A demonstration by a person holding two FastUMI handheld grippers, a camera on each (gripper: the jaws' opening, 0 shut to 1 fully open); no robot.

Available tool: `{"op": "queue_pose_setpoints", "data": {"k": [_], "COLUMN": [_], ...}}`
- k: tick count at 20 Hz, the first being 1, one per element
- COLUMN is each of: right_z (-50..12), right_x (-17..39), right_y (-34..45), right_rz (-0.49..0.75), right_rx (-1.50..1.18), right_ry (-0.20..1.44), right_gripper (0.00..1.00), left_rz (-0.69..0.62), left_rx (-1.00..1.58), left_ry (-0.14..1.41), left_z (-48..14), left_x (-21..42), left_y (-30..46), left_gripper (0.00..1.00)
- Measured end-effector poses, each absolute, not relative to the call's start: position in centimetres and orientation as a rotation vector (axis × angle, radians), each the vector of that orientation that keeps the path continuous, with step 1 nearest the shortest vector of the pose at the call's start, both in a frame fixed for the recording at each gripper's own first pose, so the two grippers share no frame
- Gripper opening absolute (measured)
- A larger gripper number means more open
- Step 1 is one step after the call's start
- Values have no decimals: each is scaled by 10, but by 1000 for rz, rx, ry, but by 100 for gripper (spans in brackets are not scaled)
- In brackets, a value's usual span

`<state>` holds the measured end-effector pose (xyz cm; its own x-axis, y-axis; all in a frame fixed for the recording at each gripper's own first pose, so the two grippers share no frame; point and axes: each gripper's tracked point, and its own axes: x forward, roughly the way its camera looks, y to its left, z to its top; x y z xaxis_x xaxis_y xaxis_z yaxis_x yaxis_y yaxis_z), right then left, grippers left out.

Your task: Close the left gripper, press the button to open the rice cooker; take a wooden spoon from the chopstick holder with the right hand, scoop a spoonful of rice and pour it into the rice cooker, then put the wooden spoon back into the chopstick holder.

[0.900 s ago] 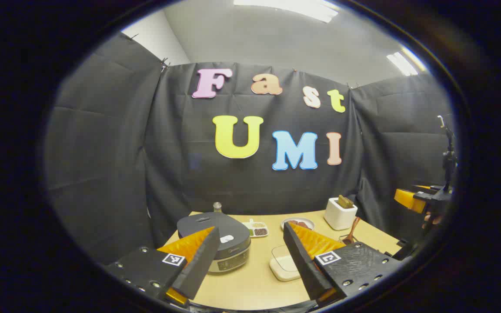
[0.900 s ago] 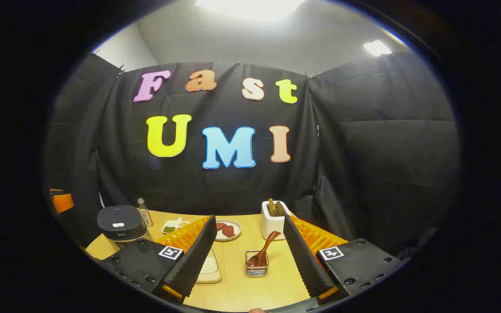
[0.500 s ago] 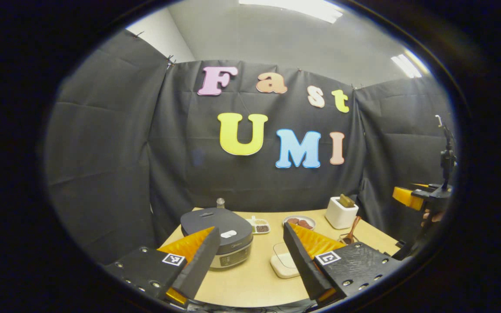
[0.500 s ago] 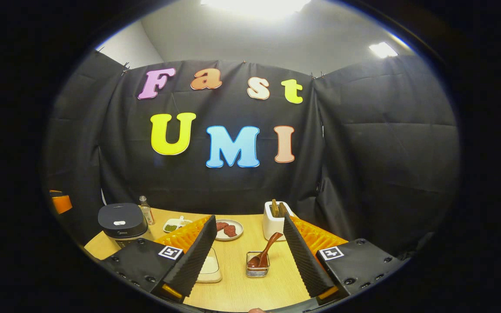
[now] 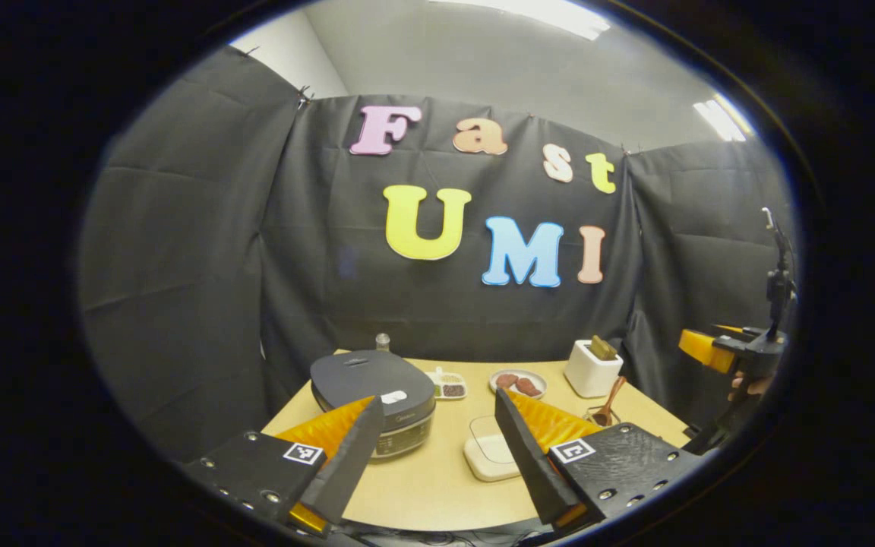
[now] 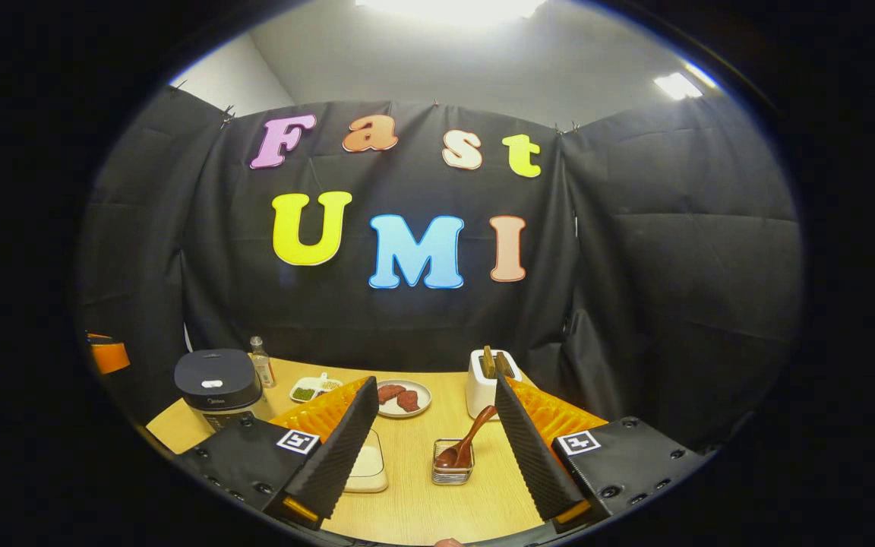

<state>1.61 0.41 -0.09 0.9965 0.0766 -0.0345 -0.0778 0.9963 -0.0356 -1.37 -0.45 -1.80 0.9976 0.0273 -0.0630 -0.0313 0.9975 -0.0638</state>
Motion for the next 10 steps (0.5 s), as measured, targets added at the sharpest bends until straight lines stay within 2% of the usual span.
{"op": "queue_pose_setpoints", "data": {"k": [1,3,7,9,10], "right_z": [-3,-4,0,1,1], "right_x": [20,30,59,77,87], "right_y": [3,0,-8,-14,-17], "right_rz": [81,92,117,126,134], "right_rx": [-38,-40,-57,-51,-44], "right_ry": [39,48,55,59,57], "right_gripper": [98,98,98,98,98], "left_rz": [35,50,97,89,93], "left_rx": [-67,-70,-74,-80,-79], "left_ry": [66,83,109,130,141], "left_z": [-18,-21,-17,-15,-16], "left_x": [-12,-7,12,26,34], "left_y": [-5,-6,-14,-29,-33], "left_gripper": [93,74,73,43,45]}}
